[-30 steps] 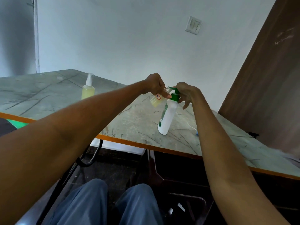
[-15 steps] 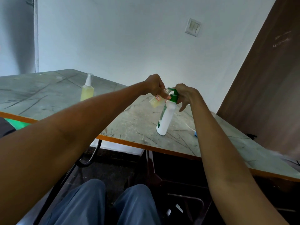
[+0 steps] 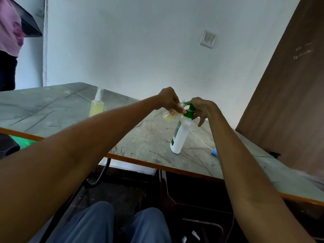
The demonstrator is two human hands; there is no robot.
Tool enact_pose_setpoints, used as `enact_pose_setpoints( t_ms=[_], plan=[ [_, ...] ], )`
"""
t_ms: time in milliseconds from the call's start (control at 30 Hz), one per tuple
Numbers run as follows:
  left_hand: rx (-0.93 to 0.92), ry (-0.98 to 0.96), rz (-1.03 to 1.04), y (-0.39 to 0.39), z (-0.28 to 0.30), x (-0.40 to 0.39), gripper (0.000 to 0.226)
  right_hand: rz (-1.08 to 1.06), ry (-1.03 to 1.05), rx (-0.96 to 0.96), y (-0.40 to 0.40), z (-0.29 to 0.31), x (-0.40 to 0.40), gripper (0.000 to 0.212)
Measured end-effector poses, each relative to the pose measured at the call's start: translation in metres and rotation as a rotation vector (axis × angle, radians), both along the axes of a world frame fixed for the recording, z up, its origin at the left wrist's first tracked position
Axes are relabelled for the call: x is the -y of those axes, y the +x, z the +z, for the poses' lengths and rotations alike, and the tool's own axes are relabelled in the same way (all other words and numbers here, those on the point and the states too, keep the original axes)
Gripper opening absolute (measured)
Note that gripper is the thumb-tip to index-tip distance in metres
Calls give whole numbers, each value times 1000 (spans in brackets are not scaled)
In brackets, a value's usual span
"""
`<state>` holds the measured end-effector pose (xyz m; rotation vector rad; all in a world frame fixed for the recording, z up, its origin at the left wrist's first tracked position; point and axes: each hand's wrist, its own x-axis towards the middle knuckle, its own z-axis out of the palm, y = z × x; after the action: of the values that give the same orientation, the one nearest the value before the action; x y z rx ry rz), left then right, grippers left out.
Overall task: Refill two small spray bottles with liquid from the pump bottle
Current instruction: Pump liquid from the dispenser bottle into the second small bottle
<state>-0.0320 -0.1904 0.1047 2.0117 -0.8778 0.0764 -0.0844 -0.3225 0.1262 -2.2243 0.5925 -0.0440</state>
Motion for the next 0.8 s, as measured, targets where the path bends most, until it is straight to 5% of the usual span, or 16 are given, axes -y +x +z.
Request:
enact_pose_setpoints(
  t_ms=[800],
  plan=[
    [-7,-13,21,0,-6,-1,34,-32,-141,-19,-6,0,-10,37]
  ],
)
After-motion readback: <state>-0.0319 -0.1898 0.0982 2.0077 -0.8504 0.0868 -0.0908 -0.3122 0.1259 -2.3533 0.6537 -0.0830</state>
